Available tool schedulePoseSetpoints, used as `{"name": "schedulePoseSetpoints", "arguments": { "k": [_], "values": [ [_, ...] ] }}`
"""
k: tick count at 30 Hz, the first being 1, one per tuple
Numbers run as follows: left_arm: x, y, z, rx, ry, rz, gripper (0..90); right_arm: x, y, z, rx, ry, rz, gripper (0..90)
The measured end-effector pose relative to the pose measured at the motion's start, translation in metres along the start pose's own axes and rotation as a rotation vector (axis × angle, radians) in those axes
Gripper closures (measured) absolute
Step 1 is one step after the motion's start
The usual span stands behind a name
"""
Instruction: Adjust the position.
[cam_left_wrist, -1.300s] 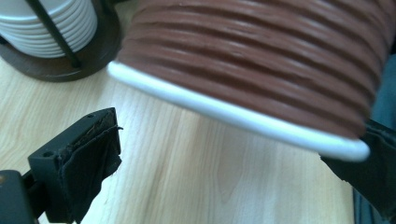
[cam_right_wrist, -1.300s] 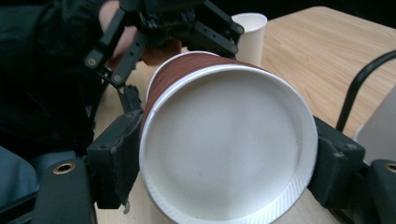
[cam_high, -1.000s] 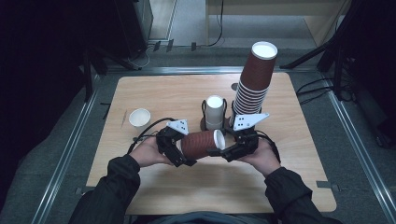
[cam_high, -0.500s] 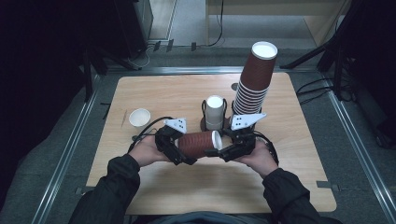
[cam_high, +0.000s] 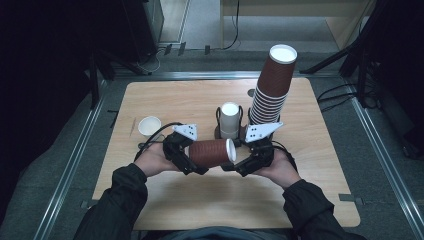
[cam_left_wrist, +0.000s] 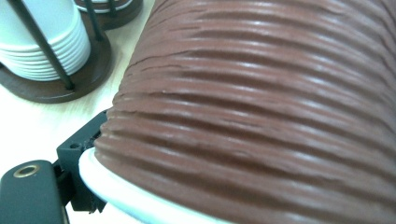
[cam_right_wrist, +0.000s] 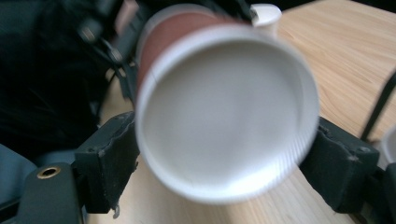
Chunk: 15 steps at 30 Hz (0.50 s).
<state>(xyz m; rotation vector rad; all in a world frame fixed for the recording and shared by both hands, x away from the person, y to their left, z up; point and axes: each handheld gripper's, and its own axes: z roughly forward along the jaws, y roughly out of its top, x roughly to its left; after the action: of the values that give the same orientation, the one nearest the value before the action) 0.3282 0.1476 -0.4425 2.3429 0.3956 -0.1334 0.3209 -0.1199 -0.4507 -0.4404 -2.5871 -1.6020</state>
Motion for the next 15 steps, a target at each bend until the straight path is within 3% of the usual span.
{"name": "schedulePoseSetpoints", "arguments": {
  "k": [9,11,15],
  "values": [
    [-0.002,0.001,-0.011,0.098,0.079,0.037,8.2,-0.001,-0.005,0.005,0.099,-0.03,-0.023,17.3],
    [-0.004,0.003,-0.011,0.149,0.115,0.058,8.2,-0.001,-0.007,0.009,0.137,-0.042,-0.037,16.9],
    [-0.005,0.004,-0.009,0.2,0.128,0.078,8.2,-0.001,-0.009,0.012,0.165,-0.048,-0.038,16.3]
  ]
}}
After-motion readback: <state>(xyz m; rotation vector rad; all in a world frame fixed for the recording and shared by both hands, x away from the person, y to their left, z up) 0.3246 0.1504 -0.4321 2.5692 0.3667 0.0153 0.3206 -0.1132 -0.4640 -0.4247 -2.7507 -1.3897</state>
